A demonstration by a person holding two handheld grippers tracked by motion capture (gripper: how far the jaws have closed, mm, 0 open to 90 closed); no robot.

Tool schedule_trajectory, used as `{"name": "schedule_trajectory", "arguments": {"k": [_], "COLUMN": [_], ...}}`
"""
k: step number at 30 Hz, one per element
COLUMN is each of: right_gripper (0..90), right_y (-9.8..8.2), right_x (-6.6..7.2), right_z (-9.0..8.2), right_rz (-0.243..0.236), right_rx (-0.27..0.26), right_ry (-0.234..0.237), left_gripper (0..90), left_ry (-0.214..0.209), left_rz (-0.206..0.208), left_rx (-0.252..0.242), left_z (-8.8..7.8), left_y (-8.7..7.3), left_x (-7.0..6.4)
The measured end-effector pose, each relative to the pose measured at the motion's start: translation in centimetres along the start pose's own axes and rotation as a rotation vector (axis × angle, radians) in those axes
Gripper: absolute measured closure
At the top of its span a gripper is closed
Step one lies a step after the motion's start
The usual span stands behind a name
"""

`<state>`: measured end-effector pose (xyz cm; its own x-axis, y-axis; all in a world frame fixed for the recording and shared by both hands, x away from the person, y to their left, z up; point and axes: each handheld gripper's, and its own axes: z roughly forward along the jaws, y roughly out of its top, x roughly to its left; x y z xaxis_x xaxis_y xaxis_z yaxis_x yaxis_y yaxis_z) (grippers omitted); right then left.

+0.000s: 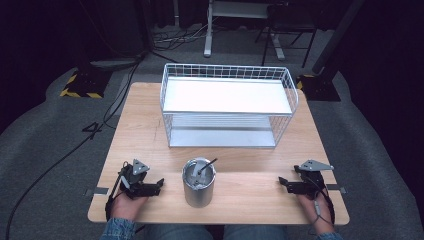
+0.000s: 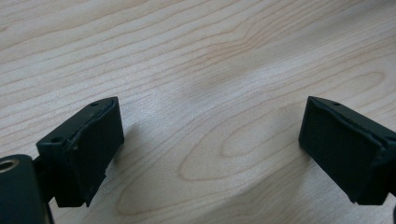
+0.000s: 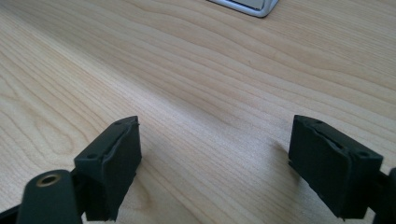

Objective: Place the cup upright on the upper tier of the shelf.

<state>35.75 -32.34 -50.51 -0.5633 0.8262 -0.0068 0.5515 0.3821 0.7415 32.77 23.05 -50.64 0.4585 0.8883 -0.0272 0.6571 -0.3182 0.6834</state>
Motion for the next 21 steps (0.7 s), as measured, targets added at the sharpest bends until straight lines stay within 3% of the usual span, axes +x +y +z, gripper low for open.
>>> {"name": "schedule_trajectory", "arguments": {"k": [4, 6, 12, 18, 21], "right_gripper": [17.8, 17.7, 17.4, 17.5, 17.5], "right_y": [0.0, 0.0, 0.0, 0.0, 0.0], "right_x": [0.0, 0.0, 0.0, 0.0, 0.0], "right_z": [0.0, 0.0, 0.0, 0.0, 0.0], "right_rz": [-0.001, -0.004, 0.001, 0.002, 0.002], "right_rx": [0.0, 0.0, 0.0, 0.0, 0.0], "right_ry": [-0.002, -0.005, -0.002, -0.004, -0.004], "left_gripper": [5.2, 1.2, 1.1, 1.1, 0.9], "left_ry": [0.006, 0.032, 0.004, -0.022, -0.06], "left_rz": [-0.003, -0.007, 0.039, 0.036, 0.027], "left_rx": [0.004, 0.006, -0.044, -0.08, -0.131], "left_z": [-0.1, -0.1, -1.9, -3.6, -4.9], "left_y": [0.0, 0.0, 0.9, 1.3, 1.5], "left_x": [0.0, -0.2, -1.3, -1.8, -2.0]}}
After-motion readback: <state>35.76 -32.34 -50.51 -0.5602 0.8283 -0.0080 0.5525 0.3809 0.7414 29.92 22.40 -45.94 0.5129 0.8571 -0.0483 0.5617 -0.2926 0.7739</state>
